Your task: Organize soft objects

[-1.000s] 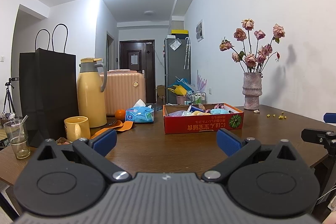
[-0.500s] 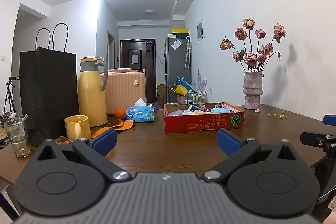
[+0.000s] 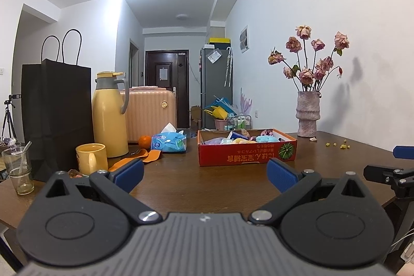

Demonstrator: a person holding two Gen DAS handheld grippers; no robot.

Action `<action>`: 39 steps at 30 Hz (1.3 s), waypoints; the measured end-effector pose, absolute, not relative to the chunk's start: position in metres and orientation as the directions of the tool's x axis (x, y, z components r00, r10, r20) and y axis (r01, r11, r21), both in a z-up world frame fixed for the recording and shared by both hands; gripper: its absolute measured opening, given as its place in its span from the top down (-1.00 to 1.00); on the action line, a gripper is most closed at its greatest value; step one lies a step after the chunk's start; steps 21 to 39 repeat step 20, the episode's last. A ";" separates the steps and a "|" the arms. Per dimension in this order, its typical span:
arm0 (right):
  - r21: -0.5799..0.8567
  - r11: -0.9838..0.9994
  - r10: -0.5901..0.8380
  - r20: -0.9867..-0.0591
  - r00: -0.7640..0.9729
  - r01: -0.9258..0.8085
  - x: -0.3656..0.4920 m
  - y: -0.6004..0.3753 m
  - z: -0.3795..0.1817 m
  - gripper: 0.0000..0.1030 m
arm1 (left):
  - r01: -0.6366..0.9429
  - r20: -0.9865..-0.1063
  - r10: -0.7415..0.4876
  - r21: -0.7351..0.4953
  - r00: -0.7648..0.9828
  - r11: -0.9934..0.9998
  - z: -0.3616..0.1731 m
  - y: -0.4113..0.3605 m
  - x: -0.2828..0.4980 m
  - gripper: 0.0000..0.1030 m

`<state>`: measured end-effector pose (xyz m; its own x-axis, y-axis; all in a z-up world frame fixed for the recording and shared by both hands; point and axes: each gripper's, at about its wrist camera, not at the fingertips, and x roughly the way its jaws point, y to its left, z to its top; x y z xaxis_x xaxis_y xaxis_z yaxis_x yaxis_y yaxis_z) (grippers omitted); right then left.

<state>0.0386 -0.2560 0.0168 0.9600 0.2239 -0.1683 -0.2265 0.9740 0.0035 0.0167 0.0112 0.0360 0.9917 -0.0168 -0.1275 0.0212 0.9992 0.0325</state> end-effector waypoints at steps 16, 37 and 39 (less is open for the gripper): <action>0.018 0.975 0.220 -0.176 0.959 -0.221 0.041 -0.257 0.013 -1.00 | 0.009 -0.134 -0.006 0.021 0.991 1.000 0.034 0.014 0.021 -1.00; 0.022 0.975 0.221 -0.178 0.959 -0.220 0.042 -0.258 0.011 -1.00 | -0.003 -0.131 0.006 0.024 0.991 1.000 0.031 0.013 0.022 -1.00; 0.022 0.975 0.221 -0.178 0.959 -0.220 0.042 -0.258 0.011 -1.00 | -0.003 -0.131 0.006 0.024 0.991 1.000 0.031 0.013 0.022 -1.00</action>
